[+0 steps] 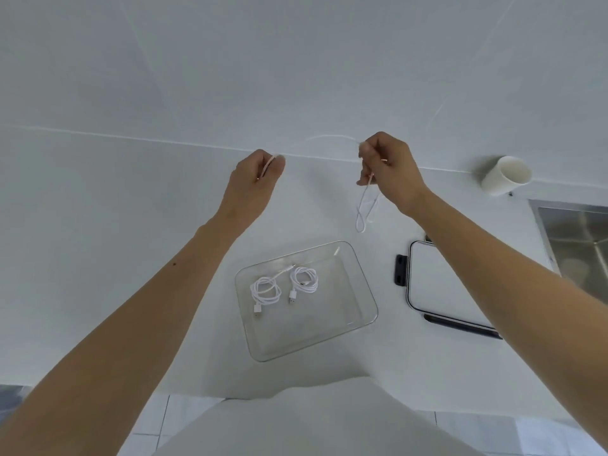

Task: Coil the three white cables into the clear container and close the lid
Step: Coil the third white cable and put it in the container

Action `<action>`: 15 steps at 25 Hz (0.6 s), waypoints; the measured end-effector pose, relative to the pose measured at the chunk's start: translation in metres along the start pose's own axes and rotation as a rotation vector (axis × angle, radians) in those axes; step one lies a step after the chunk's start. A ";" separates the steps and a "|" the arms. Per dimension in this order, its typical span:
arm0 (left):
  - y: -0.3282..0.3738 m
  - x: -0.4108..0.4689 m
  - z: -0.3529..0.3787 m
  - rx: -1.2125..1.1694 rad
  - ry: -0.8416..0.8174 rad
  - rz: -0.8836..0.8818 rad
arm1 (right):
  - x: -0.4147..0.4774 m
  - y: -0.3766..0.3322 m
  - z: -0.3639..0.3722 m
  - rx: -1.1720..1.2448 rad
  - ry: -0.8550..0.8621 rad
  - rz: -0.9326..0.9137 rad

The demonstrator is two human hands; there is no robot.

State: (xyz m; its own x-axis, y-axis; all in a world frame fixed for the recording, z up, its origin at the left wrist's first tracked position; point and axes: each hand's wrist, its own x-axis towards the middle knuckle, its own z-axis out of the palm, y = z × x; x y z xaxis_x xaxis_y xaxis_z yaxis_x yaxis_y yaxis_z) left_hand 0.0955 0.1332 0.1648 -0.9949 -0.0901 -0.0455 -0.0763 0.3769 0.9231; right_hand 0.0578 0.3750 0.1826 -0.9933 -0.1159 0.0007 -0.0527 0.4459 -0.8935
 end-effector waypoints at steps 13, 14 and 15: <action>0.088 -0.061 0.021 -0.200 -0.278 0.127 | -0.028 -0.106 -0.025 0.681 -0.075 -0.012; 0.088 -0.061 0.018 -0.173 -0.269 0.141 | -0.028 -0.109 -0.024 0.662 -0.063 -0.021; 0.089 -0.061 0.013 -0.136 -0.264 0.156 | -0.029 -0.113 -0.023 0.631 -0.045 -0.035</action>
State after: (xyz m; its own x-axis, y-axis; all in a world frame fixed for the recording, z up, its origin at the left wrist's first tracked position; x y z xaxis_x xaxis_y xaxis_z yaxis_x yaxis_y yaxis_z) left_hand 0.1487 0.1843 0.2443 -0.9781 0.2072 0.0193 0.0699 0.2397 0.9683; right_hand 0.0901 0.3483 0.2936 -0.9860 -0.1645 0.0282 -0.0004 -0.1661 -0.9861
